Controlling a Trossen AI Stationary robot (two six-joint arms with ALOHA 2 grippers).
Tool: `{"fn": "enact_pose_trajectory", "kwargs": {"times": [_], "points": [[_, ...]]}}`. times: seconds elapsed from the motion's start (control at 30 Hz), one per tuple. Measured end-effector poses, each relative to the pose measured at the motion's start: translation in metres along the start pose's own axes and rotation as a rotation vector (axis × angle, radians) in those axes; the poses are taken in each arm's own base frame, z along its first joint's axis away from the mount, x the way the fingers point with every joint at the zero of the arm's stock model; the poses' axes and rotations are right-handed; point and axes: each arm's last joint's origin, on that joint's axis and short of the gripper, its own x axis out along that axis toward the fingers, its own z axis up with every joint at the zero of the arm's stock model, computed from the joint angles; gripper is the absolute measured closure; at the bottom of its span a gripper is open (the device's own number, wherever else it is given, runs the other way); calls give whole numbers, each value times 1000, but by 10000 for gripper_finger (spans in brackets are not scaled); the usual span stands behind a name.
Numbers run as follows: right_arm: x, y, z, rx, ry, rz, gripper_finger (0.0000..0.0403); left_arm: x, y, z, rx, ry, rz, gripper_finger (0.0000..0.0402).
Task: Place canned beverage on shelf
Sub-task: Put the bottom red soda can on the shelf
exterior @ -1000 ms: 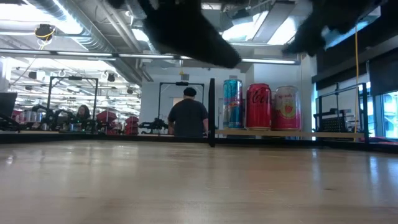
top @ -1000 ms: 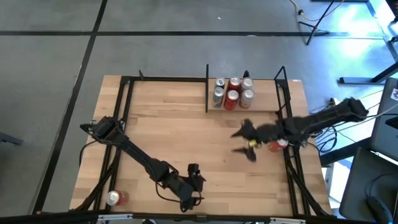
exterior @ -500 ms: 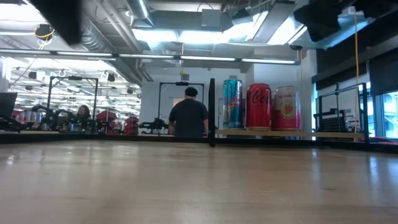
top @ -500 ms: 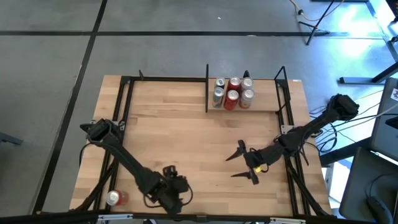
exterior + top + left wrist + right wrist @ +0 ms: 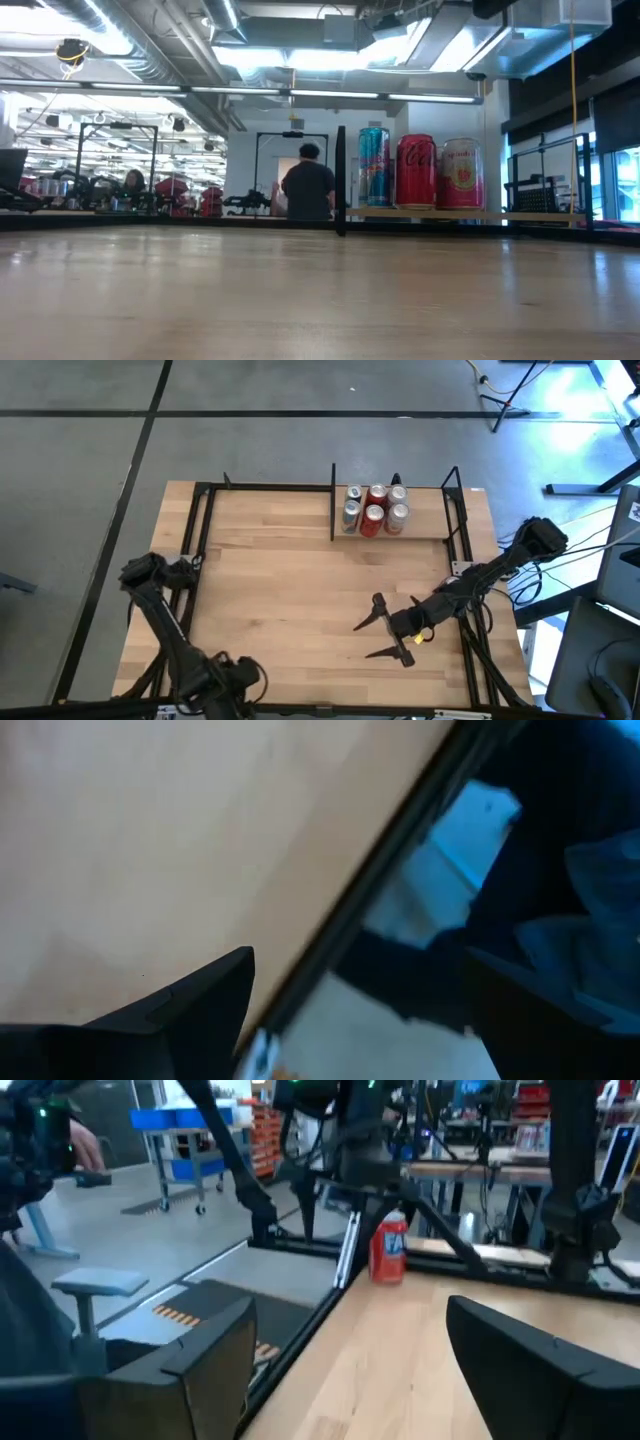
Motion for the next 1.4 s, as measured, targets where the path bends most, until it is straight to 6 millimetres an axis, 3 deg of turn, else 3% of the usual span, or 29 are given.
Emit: {"fn": "enact_pose_trajectory", "kwargs": {"times": [0.17,0.47,0.63,0.9,1.2,1.4], "points": [[0,-1,4,6,-49,-17,95,-1,7,-11,-132,105,80,64],[0,-4,10,25,-109,-132,95,-10,30,-18,-133,232,320,64],[2,-5,5,74,-95,-171,95,-25,37,-34,-173,219,335,64],[8,-4,-7,99,-52,-162,95,-31,43,-74,-237,152,340,64],[8,-4,-6,98,-66,-164,95,-35,53,-86,-261,103,415,64],[8,-4,-6,96,-61,-164,95,-28,57,-94,-259,98,419,64]]}}
